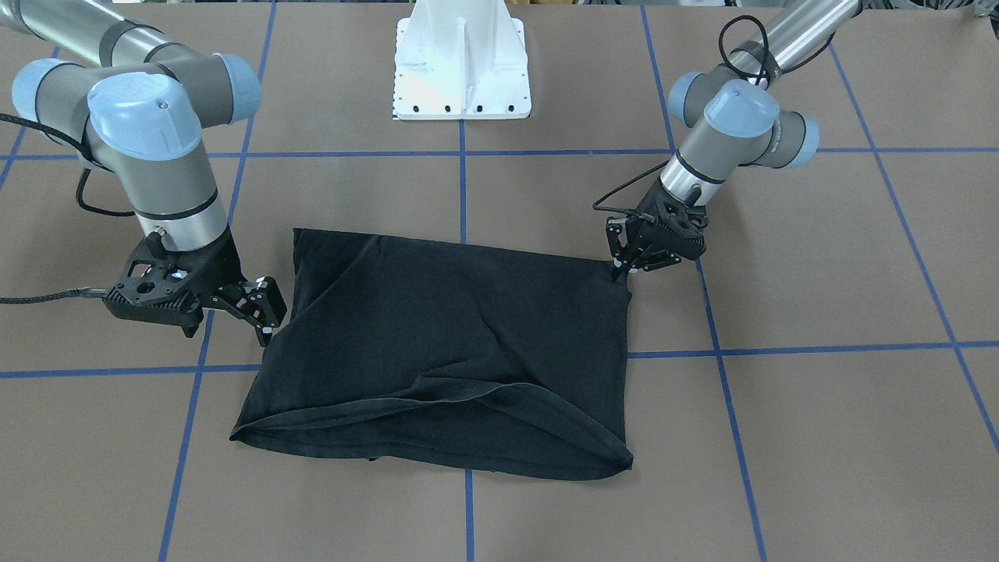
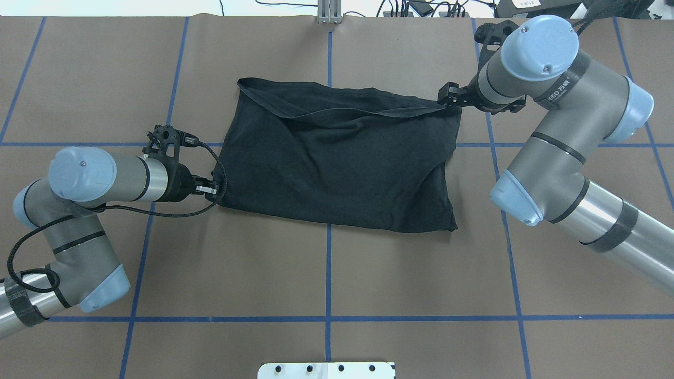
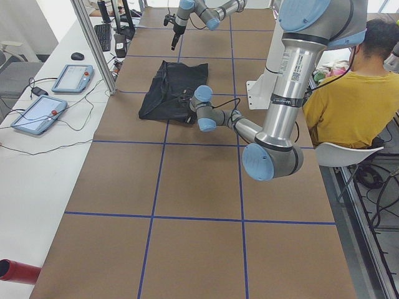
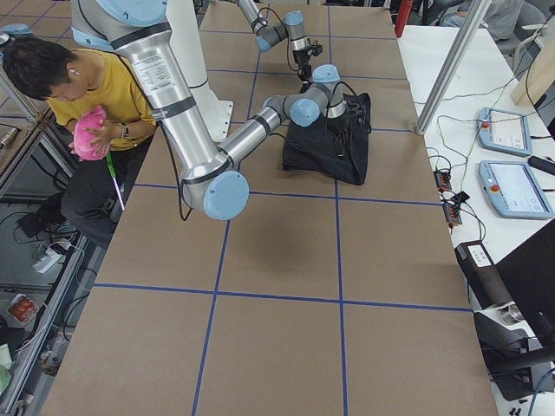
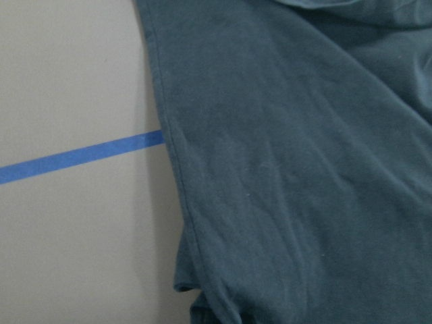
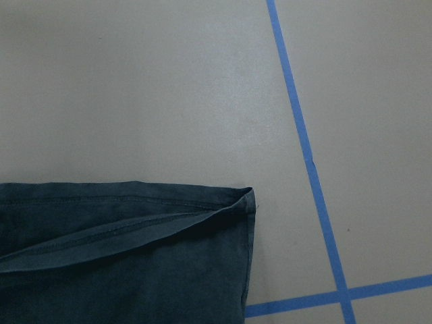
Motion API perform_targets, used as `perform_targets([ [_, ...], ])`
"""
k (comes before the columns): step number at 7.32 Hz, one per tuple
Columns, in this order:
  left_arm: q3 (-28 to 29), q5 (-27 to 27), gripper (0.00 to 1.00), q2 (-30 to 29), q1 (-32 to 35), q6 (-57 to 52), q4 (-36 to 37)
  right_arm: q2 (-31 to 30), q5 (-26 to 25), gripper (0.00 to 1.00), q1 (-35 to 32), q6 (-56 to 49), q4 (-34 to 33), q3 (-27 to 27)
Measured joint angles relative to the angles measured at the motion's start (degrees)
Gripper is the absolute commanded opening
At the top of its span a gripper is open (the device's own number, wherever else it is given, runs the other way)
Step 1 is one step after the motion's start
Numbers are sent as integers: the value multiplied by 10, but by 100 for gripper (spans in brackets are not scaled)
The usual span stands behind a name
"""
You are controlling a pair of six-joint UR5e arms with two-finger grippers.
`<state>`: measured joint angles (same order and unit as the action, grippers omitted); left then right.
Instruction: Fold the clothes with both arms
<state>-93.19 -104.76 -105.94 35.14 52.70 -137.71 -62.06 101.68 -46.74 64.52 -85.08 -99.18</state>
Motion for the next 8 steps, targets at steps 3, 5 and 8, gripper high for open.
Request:
perform_targets([
  [3,41,-2,0,-3,72,-114,2,1,0,100,18,3,0,-19],
  [5,147,-3,0,-57,146,-196,-1,5,0,100,25,3,0,-22],
  [8,373,-2,0,-234,201,-233,-10,9,0,100,32,5,0,-25],
])
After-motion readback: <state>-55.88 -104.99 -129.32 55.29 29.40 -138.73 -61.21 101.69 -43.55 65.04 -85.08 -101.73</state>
